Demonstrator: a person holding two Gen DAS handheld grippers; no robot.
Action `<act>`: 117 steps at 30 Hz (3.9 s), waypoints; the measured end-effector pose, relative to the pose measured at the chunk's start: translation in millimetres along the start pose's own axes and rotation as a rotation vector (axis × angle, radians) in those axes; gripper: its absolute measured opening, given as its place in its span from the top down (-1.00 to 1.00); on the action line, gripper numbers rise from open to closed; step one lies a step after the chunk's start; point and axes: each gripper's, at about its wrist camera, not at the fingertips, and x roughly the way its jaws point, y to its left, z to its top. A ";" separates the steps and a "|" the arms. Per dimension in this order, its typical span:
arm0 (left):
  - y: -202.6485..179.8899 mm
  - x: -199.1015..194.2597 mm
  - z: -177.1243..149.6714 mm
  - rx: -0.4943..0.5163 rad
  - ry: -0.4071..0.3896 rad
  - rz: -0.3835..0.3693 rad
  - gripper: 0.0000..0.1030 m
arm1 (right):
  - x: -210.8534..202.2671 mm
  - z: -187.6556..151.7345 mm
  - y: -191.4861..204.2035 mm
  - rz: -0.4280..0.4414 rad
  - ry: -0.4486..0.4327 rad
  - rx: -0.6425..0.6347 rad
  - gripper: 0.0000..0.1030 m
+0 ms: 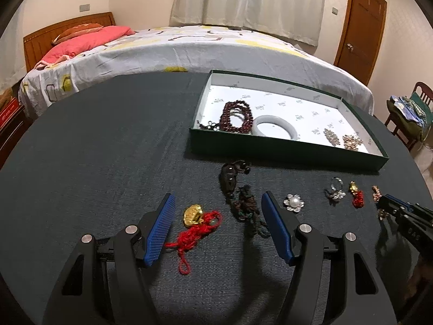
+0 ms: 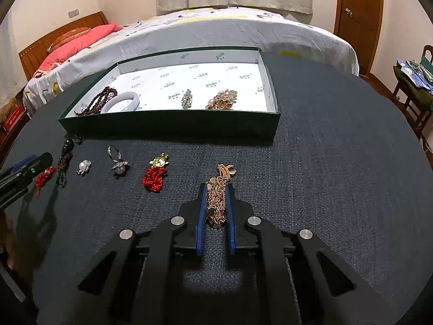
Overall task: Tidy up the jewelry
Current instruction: 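Grasp the gold charm chain necklace with the right tool, then grasp the red-tasseled gold pendant with the left tool while the right tool lifts the chain, then carry the pendant with the left tool into the box while the right tool carries the chain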
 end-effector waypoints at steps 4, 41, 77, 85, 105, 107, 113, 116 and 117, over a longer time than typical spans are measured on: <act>6.3 1.7 -0.9 -0.009 0.009 0.012 -0.21 | 0.0 0.1 0.7 0.011 -0.001 0.001 0.75; 11.7 -2.5 -13.2 0.041 0.042 -0.044 0.79 | -6.7 -2.0 2.2 0.062 -0.021 0.034 0.76; -13.5 -45.6 45.0 0.058 -0.148 -0.156 0.79 | -73.4 45.7 10.1 0.092 -0.247 0.008 0.76; -30.8 -41.4 80.7 0.086 -0.216 -0.198 0.79 | -78.8 83.5 10.9 0.087 -0.340 -0.015 0.76; -67.2 66.7 141.1 0.115 -0.171 -0.206 0.79 | 14.9 155.0 6.0 0.080 -0.371 -0.002 0.76; -67.9 80.2 141.7 0.111 -0.146 -0.199 0.79 | 31.7 154.0 4.5 0.071 -0.344 0.005 0.76; -68.6 115.2 141.4 0.111 -0.039 -0.179 0.79 | 73.1 150.9 2.7 0.055 -0.242 0.009 0.76; -68.7 124.4 140.7 0.108 -0.001 -0.171 0.78 | 88.6 147.7 1.1 0.049 -0.190 0.020 0.76; -69.4 126.6 140.4 0.109 0.010 -0.167 0.78 | 91.5 146.8 1.0 0.043 -0.179 0.022 0.76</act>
